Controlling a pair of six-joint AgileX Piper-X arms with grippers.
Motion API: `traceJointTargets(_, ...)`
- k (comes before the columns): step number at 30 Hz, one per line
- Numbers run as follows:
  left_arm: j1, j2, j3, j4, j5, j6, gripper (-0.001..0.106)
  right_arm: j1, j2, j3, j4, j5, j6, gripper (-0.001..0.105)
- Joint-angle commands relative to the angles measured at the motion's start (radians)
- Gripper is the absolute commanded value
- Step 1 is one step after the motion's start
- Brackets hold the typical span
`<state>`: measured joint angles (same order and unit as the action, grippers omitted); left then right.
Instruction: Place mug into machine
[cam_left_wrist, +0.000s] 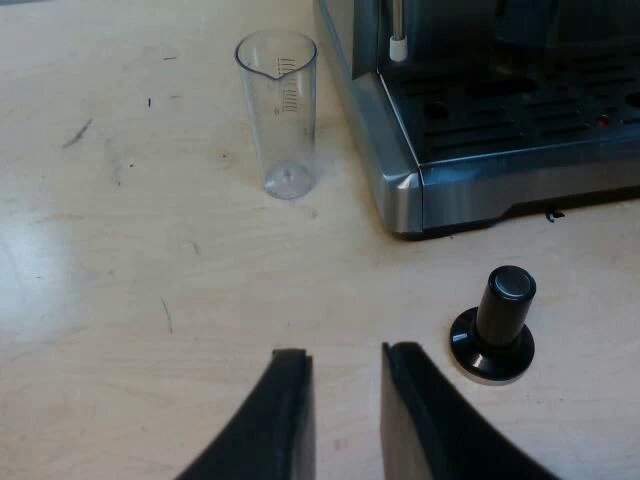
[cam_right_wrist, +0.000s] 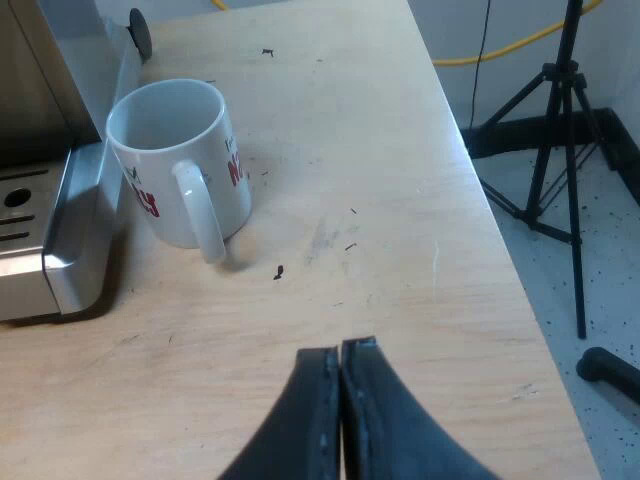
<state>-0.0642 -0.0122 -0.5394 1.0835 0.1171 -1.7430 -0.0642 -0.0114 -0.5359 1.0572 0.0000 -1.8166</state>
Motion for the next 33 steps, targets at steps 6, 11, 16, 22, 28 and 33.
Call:
traceJointTargets(6,0.003,-0.138,0.001,-0.015,-0.009,-0.005,0.02,0.0,-0.041,0.0,-0.014,0.0,-0.001,0.0)
traceJointTargets(11,0.003,-0.135,0.001,-0.013,0.031,-0.016,0.02,0.0,-0.041,0.0,-0.022,0.0,-0.001,0.0)
traceJointTargets(16,-0.001,-0.113,-0.002,-0.03,0.15,-0.041,0.02,0.0,-0.031,-0.017,-0.051,0.0,-0.004,0.0)
traceJointTargets(22,-0.051,-0.038,-0.037,-0.104,0.16,-0.041,0.02,0.0,0.016,-0.077,-0.051,0.0,-0.057,0.0)
traceJointTargets(28,-0.14,0.107,-0.106,-0.171,0.163,-0.028,0.02,0.0,0.094,-0.137,-0.051,-0.039,-0.081,0.0)
traceJointTargets(33,-0.227,0.236,-0.134,-0.27,0.207,-0.025,0.02,0.0,0.184,-0.17,-0.051,-0.135,-0.081,0.0)
